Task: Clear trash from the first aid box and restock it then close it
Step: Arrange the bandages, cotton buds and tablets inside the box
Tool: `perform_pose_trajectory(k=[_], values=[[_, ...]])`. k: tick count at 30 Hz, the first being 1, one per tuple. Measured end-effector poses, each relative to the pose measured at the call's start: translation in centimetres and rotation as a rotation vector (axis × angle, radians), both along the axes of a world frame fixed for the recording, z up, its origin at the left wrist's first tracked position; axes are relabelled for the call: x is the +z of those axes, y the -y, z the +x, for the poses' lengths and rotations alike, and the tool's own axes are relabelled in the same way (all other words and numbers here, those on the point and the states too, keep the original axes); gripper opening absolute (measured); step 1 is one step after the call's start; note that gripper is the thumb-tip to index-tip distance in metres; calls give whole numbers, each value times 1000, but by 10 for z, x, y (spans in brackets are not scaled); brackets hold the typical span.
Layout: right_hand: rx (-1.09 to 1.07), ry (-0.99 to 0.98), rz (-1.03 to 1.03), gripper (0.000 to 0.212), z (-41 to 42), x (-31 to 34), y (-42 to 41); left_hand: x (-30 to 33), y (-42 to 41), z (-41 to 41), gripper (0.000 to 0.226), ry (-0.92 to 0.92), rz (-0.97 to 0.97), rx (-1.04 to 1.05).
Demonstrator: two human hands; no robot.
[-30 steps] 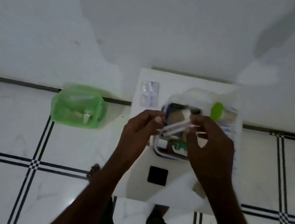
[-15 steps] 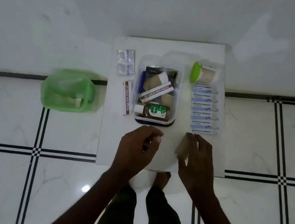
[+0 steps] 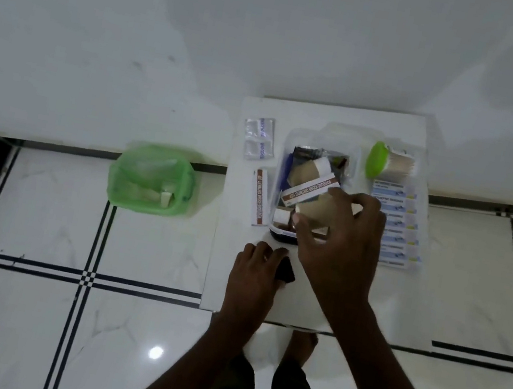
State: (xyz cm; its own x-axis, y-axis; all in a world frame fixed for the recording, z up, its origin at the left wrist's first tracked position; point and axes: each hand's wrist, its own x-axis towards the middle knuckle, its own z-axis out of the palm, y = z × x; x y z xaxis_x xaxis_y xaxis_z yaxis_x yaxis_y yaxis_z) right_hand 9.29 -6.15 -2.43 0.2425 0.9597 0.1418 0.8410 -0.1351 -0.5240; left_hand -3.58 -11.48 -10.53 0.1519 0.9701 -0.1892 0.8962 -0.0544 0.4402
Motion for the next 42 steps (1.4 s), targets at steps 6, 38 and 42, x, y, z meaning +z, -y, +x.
perform_pose_trajectory(k=[6, 38, 42], values=[[-32, 279, -97, 46, -18, -12, -21, 17, -3, -19, 23, 135, -12, 191], [290, 233, -4, 36, 21, -27, -37, 72, -179, 23, 9, 171, 420, 200], [315, 255, -40, 42, 24, -30, -36, 67, -184, 27, 6, 116, 414, 265]])
